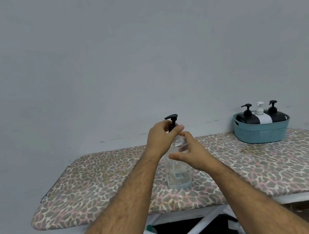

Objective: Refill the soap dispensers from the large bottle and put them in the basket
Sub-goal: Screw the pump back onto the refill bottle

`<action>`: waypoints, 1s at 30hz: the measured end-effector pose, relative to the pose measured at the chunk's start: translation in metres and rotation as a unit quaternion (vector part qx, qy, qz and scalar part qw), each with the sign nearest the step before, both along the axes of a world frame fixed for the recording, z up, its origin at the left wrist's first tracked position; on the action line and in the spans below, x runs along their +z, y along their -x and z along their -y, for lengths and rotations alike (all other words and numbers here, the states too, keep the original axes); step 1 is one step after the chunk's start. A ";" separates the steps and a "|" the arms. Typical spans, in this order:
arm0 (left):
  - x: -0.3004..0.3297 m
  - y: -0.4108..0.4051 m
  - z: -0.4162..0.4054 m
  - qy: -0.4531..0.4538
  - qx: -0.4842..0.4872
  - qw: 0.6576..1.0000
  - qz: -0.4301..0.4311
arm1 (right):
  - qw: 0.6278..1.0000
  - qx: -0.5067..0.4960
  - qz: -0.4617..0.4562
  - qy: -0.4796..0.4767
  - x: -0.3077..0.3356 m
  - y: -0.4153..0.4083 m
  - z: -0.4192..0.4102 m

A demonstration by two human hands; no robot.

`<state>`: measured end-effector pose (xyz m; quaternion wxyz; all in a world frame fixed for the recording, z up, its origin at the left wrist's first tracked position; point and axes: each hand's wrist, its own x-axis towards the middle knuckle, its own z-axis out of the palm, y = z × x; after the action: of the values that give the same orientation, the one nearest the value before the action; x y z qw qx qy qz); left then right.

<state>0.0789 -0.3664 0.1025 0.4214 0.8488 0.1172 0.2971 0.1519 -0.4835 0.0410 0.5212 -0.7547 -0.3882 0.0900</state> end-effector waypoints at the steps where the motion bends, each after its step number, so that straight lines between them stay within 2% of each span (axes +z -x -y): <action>1: -0.001 -0.001 0.000 -0.003 0.005 1.000 0.011 | 1.000 0.001 0.000 -0.002 -0.001 0.000 0.000; 7: -0.004 0.012 -0.009 0.127 -0.049 0.990 0.029 | 1.000 -0.001 -0.007 0.000 0.000 -0.001 0.000; 14: 0.000 0.008 -0.002 0.137 -0.072 0.987 -0.032 | 1.000 -0.001 -0.005 -0.006 0.000 0.000 -0.004; 17: -0.004 0.000 0.003 0.072 -0.055 0.995 -0.040 | 1.000 -0.001 -0.002 -0.012 0.000 0.002 -0.002; 20: -0.010 -0.003 0.000 0.039 -0.014 0.999 0.007 | 1.000 0.002 0.001 -0.014 0.000 0.001 -0.001; 23: -0.012 0.002 -0.009 0.095 0.014 0.994 0.059 | 1.000 0.002 -0.006 -0.013 -0.001 -0.001 -0.001; 25: -0.011 0.009 -0.014 0.141 -0.002 0.988 0.067 | 1.000 0.001 -0.008 -0.012 -0.002 -0.002 -0.002; 30: -0.010 0.013 -0.013 0.124 -0.022 0.991 0.041 | 1.000 -0.002 -0.006 -0.010 -0.002 -0.003 -0.004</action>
<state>0.0660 -0.3532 0.0922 0.5346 0.7794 0.1168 0.3052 0.1547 -0.4800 0.0390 0.5309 -0.7501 -0.3840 0.0897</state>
